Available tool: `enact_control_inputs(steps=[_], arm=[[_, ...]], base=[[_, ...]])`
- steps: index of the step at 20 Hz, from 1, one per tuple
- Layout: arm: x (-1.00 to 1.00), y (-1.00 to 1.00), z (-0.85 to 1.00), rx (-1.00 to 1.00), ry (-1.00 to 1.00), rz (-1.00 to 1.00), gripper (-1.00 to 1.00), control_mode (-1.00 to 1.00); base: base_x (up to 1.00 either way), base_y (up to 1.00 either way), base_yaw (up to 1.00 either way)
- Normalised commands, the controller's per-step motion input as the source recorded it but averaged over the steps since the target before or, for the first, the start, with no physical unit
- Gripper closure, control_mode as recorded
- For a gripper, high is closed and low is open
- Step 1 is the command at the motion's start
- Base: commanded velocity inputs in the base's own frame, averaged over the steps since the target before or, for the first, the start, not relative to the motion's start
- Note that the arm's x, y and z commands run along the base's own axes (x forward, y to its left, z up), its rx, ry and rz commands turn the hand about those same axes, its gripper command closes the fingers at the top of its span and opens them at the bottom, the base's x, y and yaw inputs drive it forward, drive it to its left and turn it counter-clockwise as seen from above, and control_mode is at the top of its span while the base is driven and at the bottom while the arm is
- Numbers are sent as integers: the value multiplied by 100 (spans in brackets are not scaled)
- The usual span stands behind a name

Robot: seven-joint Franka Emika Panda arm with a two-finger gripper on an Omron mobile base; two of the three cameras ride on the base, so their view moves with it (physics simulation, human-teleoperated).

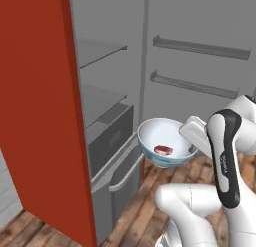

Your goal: Place one of the steaks on the plate and the other in the bowl. Then place the bowl in the fridge.

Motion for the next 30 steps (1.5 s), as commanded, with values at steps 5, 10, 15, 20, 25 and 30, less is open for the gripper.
enact_control_inputs(steps=[5,10,15,20,25,30], arm=[[0,0,0,0,0,0,100,100],[0,0,0,0,0,0,100,100],[0,0,0,0,0,0,100,100],[0,0,0,0,0,0,100,100],[61,-7,2,0,-1,9,100,-100],[89,13,4,0,0,1,100,-100]], base=[[73,43,0],[73,-5,7],[75,-1,9],[67,0,8],[0,0,0],[0,0,0]])
